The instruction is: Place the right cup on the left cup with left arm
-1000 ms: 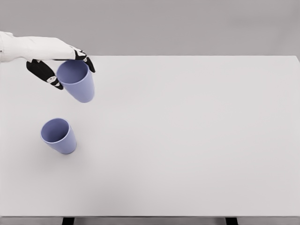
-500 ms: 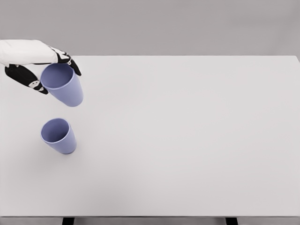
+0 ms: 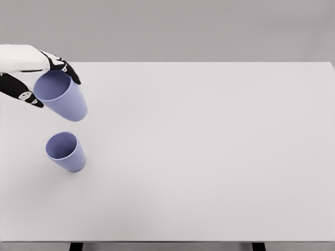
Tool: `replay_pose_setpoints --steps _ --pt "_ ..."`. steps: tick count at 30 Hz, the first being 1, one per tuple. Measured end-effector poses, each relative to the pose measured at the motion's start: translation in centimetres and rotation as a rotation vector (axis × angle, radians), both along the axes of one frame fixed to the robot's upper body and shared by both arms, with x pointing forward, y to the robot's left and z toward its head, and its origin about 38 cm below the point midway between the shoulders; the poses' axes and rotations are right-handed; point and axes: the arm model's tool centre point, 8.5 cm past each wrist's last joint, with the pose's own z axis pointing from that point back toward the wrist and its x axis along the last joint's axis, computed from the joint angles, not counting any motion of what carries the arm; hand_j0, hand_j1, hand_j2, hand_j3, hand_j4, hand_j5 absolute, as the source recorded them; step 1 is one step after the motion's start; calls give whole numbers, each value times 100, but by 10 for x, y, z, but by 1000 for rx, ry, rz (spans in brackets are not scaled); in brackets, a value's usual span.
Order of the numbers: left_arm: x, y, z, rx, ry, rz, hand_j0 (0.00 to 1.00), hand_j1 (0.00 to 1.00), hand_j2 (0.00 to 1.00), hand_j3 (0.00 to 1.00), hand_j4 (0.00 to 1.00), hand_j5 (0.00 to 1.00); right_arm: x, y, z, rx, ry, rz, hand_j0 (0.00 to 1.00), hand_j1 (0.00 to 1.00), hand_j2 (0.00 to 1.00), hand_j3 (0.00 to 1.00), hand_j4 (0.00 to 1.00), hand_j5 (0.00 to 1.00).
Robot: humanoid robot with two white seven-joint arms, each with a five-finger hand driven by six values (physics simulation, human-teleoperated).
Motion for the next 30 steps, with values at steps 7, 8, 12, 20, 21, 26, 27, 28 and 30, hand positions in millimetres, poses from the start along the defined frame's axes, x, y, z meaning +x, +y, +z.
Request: replay_pose_setpoints --steps 7,8,12,20,21,26,27,28,30 --pt "-8 16 5 -42 16 33 71 71 71 71 71 71 0 0 0 0 0 0 100 100 100 100 100 100" --pt "-8 17 5 -46 19 36 71 71 71 71 71 71 0 0 0 0 0 0 100 100 100 100 100 100" --pt "-14 26 4 -50 23 48 71 71 71 71 71 71 0 0 0 0 0 0 100 100 100 100 100 100" --pt "-25 40 -4 -49 42 45 71 71 71 71 71 71 0 0 0 0 0 0 100 100 100 100 100 100" --pt "-25 40 -5 -50 44 45 71 71 71 71 71 71 0 0 0 0 0 0 100 100 100 100 100 100" --pt "-27 42 -10 -50 58 42 71 71 71 71 71 71 0 0 0 0 0 0 100 100 100 100 100 100" --pt "-27 42 -12 -50 61 42 71 71 71 71 71 71 0 0 0 0 0 0 100 100 100 100 100 100" --pt "-27 42 -13 -50 64 41 71 71 71 71 71 71 0 0 0 0 0 0 100 100 100 100 100 100" --pt "-27 41 -13 -49 64 41 71 71 71 71 71 71 0 0 0 0 0 0 100 100 100 100 100 100"
